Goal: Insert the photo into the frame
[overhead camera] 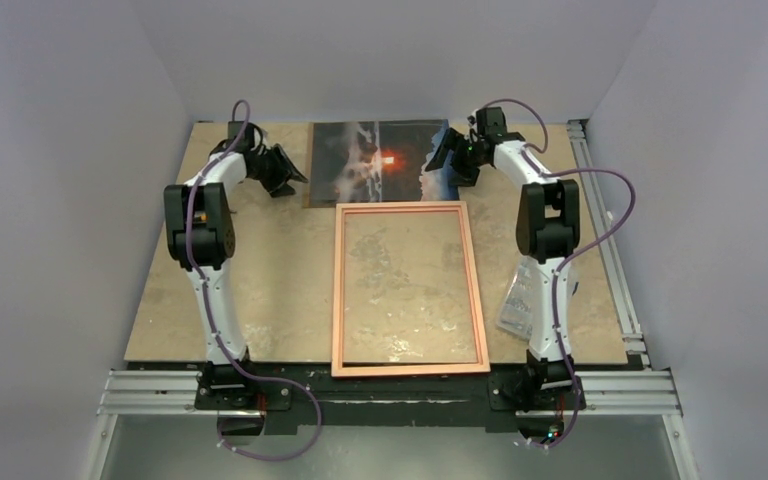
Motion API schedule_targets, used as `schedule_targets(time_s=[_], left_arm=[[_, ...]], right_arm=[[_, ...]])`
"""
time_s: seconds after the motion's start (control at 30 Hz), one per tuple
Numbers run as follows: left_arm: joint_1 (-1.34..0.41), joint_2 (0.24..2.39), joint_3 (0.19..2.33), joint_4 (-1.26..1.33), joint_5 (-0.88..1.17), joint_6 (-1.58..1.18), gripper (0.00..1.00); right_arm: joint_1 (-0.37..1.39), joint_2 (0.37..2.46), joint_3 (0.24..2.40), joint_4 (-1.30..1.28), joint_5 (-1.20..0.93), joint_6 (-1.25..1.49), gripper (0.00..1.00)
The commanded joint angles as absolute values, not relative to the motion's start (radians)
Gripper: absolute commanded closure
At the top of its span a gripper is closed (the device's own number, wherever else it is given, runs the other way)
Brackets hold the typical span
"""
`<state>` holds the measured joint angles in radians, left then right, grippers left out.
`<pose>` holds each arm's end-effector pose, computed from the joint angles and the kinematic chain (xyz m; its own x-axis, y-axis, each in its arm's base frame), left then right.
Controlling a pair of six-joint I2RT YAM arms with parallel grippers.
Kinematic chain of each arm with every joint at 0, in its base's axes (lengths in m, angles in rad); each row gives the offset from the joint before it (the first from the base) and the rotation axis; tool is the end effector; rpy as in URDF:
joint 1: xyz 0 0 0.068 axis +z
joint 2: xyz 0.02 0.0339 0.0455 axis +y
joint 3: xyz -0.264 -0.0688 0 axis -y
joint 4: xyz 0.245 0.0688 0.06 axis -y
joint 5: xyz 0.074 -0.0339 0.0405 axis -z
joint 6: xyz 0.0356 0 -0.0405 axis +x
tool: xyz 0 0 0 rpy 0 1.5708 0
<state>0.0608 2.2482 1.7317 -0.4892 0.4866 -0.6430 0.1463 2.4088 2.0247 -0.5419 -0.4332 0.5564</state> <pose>0.4847 0.0128 0.1613 -0.7923 -0.5792 -0.1918 -0.3484 0.6875 -0.6371 0.5219 0.0920 0.1690 -0.8731 0.3559 -0.3332 0.0933 0.7928 0.6023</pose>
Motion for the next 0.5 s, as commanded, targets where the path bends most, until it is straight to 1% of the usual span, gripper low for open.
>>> schedule_targets(time_s=[0.0,0.1,0.23,0.47], left_arm=[[0.053,2.209,1.694,-0.401,0.556,-0.655,0.57],[0.053,2.166,1.664,-0.384,0.554,-0.656,0.62],[0.053,2.104,1.632,-0.352,0.571,-0.679,0.73],[0.056,2.015,1.615,-0.317,0.635,-0.717,0.85]], right_arm=[[0.173,2.401,1.980,-0.489,-0.540,0.583,0.22],[0.173,2.389,1.970,-0.465,-0.583,0.594,0.22],[0.173,2.368,1.949,-0.402,-0.683,0.622,0.22],[0.172,2.317,1.955,-0.374,-0.765,0.640,0.22]])
